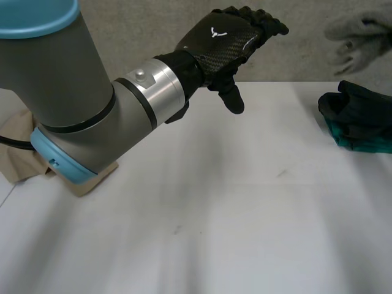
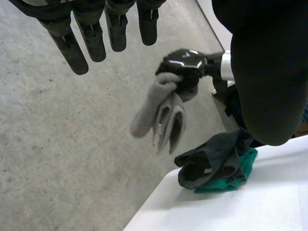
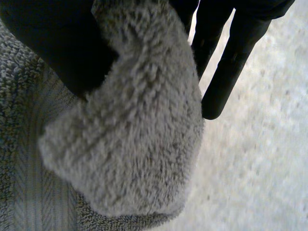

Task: Fold the laundry.

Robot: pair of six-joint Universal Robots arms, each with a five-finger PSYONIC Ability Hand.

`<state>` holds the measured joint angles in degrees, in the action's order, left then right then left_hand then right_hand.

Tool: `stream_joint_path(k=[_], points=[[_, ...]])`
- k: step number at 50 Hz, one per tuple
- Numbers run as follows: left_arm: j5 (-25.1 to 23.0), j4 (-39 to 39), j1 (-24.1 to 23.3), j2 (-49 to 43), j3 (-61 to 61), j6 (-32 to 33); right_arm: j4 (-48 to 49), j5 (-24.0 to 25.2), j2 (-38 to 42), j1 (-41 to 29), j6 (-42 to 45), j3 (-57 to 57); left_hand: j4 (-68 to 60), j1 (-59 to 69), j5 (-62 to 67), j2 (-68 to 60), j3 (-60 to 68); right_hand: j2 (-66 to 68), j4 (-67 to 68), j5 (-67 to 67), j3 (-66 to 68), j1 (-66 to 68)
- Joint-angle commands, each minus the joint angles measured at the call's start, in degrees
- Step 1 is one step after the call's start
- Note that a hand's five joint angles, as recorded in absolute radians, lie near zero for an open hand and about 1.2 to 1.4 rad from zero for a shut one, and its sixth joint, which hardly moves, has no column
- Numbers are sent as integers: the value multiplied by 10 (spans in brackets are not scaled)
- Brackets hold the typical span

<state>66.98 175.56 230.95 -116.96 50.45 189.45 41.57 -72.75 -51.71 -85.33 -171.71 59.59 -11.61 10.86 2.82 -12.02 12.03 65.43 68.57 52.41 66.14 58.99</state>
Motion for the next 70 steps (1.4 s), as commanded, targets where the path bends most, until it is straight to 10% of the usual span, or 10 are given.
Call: stream_joint_path(k=[1, 11, 12, 15, 28, 35, 41, 48, 58, 70], points=[[0, 0, -2, -15, 2, 0, 66, 101, 186, 74, -15, -71, 11, -3, -23, 15, -15, 146, 114, 176, 139, 210], [1, 0, -6, -37, 2, 0, 78, 204, 245, 125, -19, -35, 9, -1, -21, 13, -13, 118, 87, 148, 111, 182], [1, 0, -7, -37, 2, 0, 77, 211, 232, 127, -19, -18, 11, -3, -23, 15, -15, -189, -220, -158, -196, -124], [1, 0, -8, -36, 2, 0, 65, 199, 186, 139, -18, 8, 11, -3, -23, 15, -15, -554, -586, -524, -561, -490], [4, 0, -23, -27, 19, 0, -201, 150, -2, 208, 24, 69, 11, -3, -23, 15, -15, -554, -586, -524, -561, -490], [4, 0, -24, -9, 33, -2, -373, 47, -61, 263, 201, 64, 11, -3, -23, 15, -15, -554, -586, -524, -561, -490], [10, 10, -26, 2, 21, -6, -318, -92, -96, 243, 292, 54, 12, -5, -24, 16, -17, -554, -586, -524, -561, -490], [109, 20, -9, 32, -11, -40, -161, -74, -221, 131, 199, 155, 16, -8, -28, 20, -20, -554, -586, -524, -561, -490], [258, -26, 186, 81, 64, 91, -76, 34, -304, -72, 167, 356, 16, -8, -28, 20, -20, -554, -586, -524, -561, -490], [247, 42, 368, -78, 141, 288, -166, 30, -211, -177, 246, 438, 16, -8, -28, 20, -20, -554, -586, -524, -561, -490]])
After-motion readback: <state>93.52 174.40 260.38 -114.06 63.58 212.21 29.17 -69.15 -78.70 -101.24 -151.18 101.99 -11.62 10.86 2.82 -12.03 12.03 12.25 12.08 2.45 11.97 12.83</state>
